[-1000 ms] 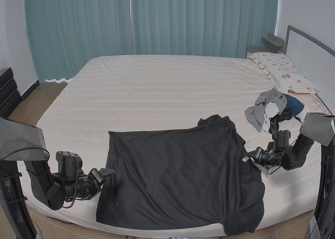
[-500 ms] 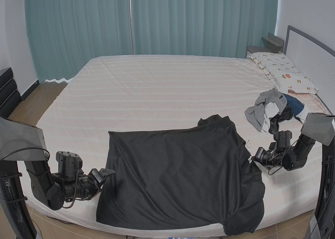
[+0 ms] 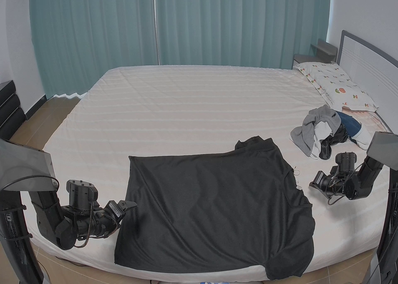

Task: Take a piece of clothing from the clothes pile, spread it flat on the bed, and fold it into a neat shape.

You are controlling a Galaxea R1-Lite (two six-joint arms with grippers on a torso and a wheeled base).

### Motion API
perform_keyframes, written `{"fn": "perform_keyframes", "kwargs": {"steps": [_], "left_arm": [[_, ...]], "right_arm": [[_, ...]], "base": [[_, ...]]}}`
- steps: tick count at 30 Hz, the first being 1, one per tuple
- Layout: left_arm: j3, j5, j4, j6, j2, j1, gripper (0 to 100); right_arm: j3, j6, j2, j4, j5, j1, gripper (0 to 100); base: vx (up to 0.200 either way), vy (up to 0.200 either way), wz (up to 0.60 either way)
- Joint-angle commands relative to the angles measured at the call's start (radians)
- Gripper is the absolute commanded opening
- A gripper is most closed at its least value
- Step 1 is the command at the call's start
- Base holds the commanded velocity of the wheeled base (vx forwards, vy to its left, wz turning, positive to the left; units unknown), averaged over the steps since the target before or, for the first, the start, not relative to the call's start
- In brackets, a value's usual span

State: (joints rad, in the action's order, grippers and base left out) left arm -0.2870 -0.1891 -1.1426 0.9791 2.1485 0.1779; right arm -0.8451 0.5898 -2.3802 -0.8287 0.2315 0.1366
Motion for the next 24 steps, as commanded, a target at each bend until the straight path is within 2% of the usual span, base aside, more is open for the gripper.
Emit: {"fn": "perform_keyframes", "kwargs": {"steps": [1,11,19,20,24], "left_arm": [[0.0,0.0,0.0,0.001,0.004,0.0,100],[0.005,0.0,0.0,-0.002,0.002,0.0,100],[0.006,0.0,0.0,-0.002,0.004,0.0,100],[0.006,0.0,0.0,-0.002,0.002,0.0,100],[0.006,0.0,0.0,-0.002,0.002,0.0,100]], "right_arm": [[0.009,-0.004,0.007,0.0,0.0,0.021,0],[0.021,-0.008,0.03,0.005,-0.031,0.035,0],[0.055,-0.007,0.045,-0.001,-0.009,0.011,0],[0.057,-0.007,0.044,-0.001,-0.008,0.0,100],[0.058,-0.002,0.042,-0.003,0.005,-0.034,100]], "base": [[0.0,0.0,0.0],[0.0,0.0,0.0],[0.0,0.0,0.0],[0.0,0.0,0.0],[0.0,0.0,0.0]]}}
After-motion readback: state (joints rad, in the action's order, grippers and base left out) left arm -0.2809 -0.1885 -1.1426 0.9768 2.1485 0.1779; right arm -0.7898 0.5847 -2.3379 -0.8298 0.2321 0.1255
